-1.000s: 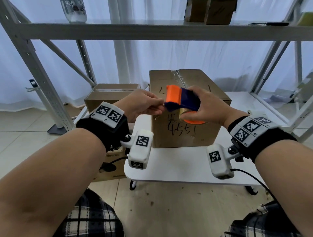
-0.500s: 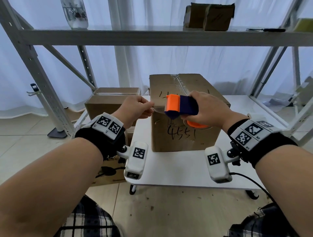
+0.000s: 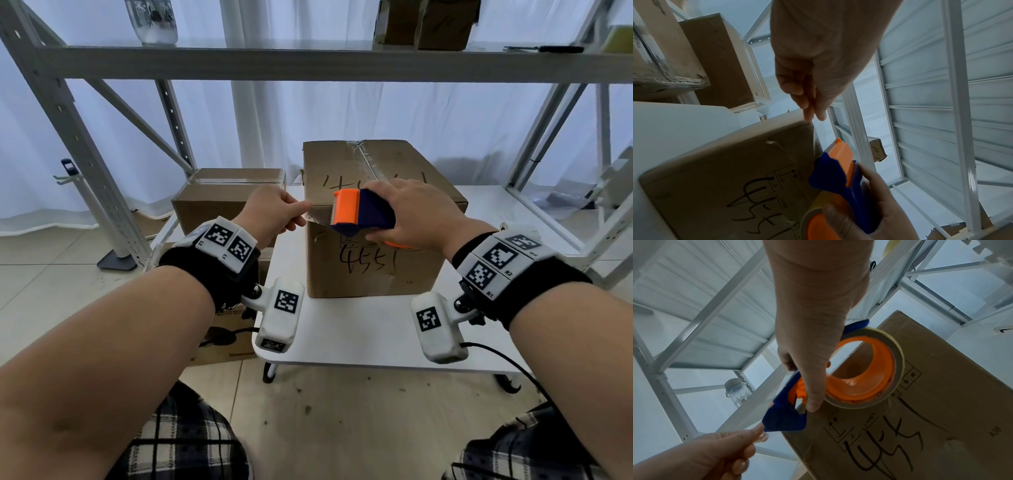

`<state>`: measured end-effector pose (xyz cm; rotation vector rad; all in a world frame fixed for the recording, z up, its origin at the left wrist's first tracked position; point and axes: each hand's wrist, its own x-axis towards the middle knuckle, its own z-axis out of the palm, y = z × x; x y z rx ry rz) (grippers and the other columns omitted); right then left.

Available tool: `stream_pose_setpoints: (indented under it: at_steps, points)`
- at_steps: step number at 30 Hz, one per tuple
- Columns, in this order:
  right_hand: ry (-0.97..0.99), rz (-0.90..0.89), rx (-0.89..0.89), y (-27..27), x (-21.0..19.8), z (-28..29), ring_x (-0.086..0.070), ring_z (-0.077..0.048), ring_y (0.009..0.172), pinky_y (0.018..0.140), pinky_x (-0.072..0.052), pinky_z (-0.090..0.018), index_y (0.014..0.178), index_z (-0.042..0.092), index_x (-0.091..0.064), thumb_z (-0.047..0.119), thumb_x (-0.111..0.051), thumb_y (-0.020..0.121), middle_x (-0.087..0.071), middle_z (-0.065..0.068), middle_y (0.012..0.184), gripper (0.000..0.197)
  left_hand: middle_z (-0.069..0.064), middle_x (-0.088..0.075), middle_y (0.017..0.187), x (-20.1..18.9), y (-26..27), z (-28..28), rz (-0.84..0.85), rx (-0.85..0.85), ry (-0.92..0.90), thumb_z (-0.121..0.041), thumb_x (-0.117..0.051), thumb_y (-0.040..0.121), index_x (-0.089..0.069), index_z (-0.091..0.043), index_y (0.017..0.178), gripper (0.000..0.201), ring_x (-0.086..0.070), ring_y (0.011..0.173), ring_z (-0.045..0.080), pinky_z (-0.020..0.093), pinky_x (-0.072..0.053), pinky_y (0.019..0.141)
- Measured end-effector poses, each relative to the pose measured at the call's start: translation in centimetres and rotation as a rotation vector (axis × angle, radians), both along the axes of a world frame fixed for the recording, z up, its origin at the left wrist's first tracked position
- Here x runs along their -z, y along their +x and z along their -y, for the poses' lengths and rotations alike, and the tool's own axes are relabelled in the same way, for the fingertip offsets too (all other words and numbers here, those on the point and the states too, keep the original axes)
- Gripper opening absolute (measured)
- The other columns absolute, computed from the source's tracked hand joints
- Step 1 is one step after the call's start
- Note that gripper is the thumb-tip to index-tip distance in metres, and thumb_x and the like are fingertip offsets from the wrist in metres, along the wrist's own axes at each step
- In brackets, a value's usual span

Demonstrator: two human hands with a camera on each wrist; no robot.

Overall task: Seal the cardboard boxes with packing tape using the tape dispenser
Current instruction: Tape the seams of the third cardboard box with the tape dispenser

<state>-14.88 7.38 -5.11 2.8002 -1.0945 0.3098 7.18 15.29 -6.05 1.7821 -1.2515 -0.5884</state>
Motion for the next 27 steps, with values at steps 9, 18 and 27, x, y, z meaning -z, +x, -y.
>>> stream_pose_setpoints:
  at_steps: [9, 18, 27]
  points:
    - [0.115, 0.059, -0.041, 0.3, -0.3, -0.1, -0.05, -0.017, 0.11, 0.092, -0.042, -0.036, 0.148, 0.035, -0.026, 0.055, -0.066, 0.079, -0.051, 0.009, 0.123, 0.082, 0.007, -0.068, 0.075, 0.2, 0.6, -0.1, -0.061, -0.015, 0.057, -0.027, -0.065, 0.088, -0.069, 0.003, 0.091, 0.03, -0.058, 0.061, 0.01, 0.021, -0.05, 0.062]
    - [0.934, 0.249, -0.077, -2.0, 0.5, 0.1, -0.066, 0.002, 0.083, 0.067, -0.05, -0.01, 0.119, 0.044, -0.051, 0.023, -0.069, 0.085, -0.068, 0.006, 0.104, 0.044, 0.0, -0.066, 0.055, -1.5, -0.3, -1.1, -0.267, 0.032, 0.281, -0.014, -0.06, 0.092, -0.065, -0.002, 0.091, 0.013, -0.053, 0.044, 0.004, 0.014, -0.043, 0.047]
    - [1.087, 0.255, -0.001, -1.1, 0.3, -0.6, -0.066, -0.007, 0.074, 0.065, -0.053, -0.019, 0.112, 0.033, -0.06, 0.049, -0.056, 0.079, -0.07, 0.0, 0.085, 0.036, -0.004, -0.053, 0.05, -1.7, -0.7, -0.8, -0.328, -0.052, 0.297, -0.012, -0.055, 0.091, -0.057, -0.01, 0.074, 0.017, -0.04, 0.037, 0.002, 0.011, -0.032, 0.035]
